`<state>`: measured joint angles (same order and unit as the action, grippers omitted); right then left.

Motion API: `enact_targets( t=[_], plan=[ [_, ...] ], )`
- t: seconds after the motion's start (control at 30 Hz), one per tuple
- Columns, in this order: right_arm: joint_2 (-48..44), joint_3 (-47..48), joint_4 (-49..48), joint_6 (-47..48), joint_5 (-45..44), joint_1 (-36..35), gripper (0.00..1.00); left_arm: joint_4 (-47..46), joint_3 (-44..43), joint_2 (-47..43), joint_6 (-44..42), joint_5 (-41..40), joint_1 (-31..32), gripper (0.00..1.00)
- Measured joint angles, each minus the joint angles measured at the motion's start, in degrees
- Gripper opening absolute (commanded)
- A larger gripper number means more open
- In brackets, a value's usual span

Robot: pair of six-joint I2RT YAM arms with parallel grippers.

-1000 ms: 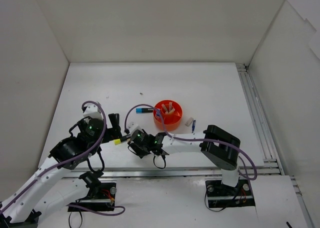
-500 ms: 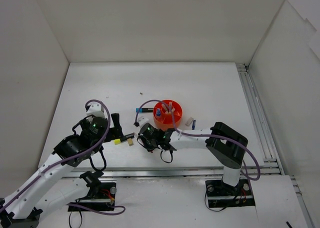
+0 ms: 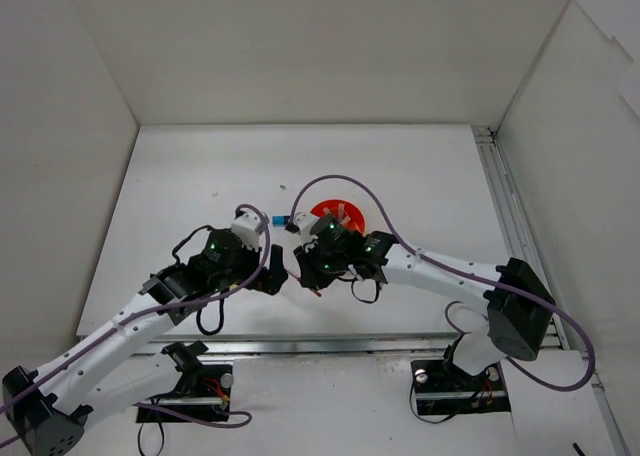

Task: Sort the stationery into containers
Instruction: Pick up the pen from the center of the board.

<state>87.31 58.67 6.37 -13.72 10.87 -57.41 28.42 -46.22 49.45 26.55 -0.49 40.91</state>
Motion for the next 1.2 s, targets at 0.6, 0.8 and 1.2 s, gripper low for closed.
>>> enact_targets(
  t=[0.6, 0.8, 1.2],
  plan=[
    [-1.18, 7.15, 21.33, 10.99, 30.49, 12.24, 0.0, -9.01, -2.69, 14.4, -19.89, 8.37, 15.08, 1.0],
    [-1.44, 8.11, 26.69, 15.34, 34.93, 15.82, 0.0, -9.4, -2.69, 13.9, -22.49, 11.23, 16.96, 0.99],
    [-2.95, 8.5, 32.85, 21.05, 46.16, 17.4, 0.0, -9.14, -5.68, 18.23, -24.2, 12.68, 19.08, 0.73]
  ],
)
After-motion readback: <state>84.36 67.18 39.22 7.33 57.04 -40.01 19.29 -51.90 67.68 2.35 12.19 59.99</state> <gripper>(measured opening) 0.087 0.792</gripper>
